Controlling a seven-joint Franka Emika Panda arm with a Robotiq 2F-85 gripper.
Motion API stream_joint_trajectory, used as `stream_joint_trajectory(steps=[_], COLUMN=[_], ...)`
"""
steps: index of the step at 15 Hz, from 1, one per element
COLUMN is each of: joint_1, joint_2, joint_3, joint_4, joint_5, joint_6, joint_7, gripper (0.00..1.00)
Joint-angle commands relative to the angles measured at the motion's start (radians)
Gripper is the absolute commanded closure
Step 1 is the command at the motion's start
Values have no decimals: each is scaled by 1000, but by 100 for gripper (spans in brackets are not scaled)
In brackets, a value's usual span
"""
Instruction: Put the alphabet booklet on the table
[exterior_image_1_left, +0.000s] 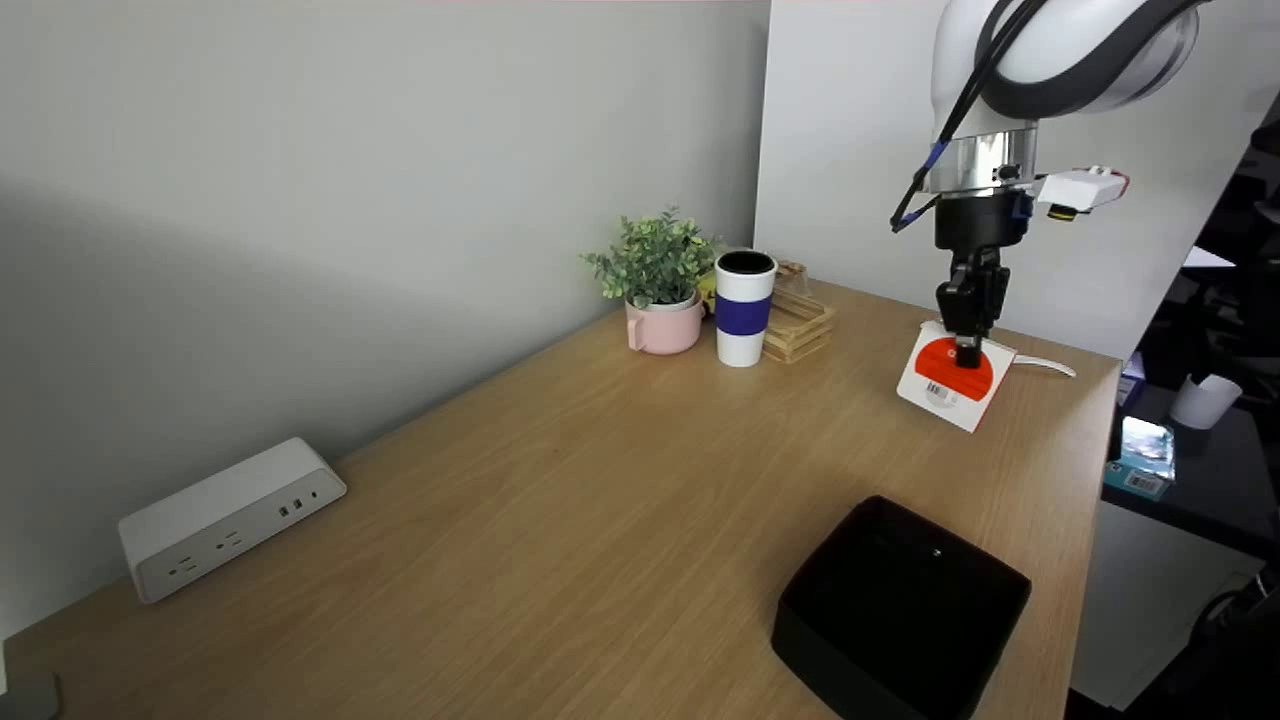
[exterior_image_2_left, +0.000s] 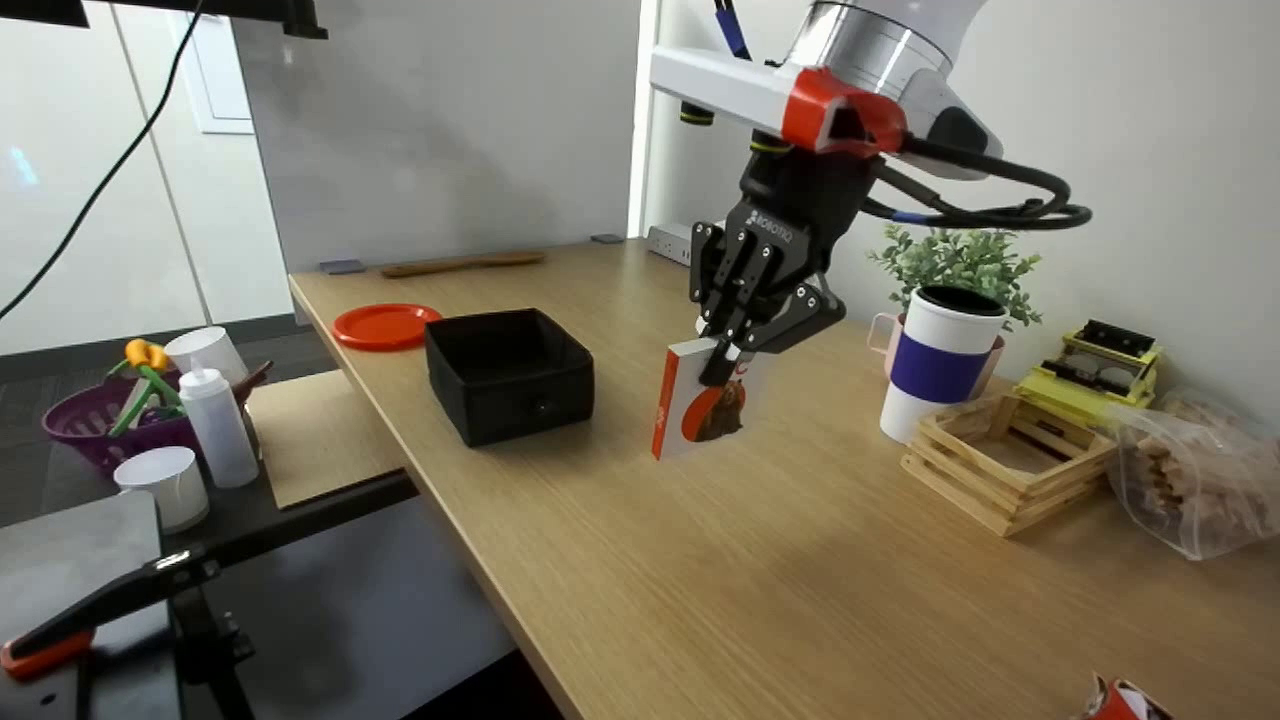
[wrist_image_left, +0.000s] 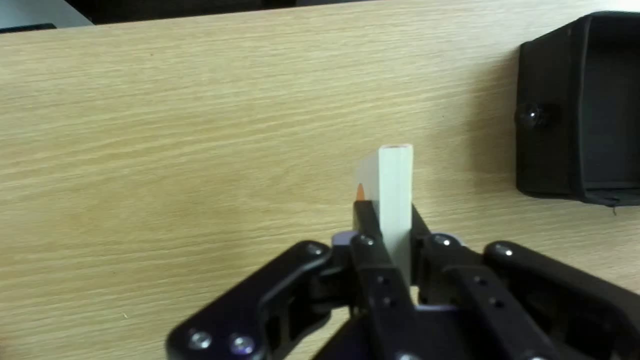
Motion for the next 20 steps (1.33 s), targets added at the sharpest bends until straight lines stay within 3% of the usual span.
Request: stream_joint_trajectory(steps=[1, 14, 20], joint_1=[-35, -44, 34], joint_2=[95, 150, 137], joint_3=[-4, 0, -38], joint_4=[93, 153, 144], joint_5=[54, 44, -99], joint_6=[-31, -39, -28], joint_7=[-67, -52, 242], gripper=[96, 96, 96])
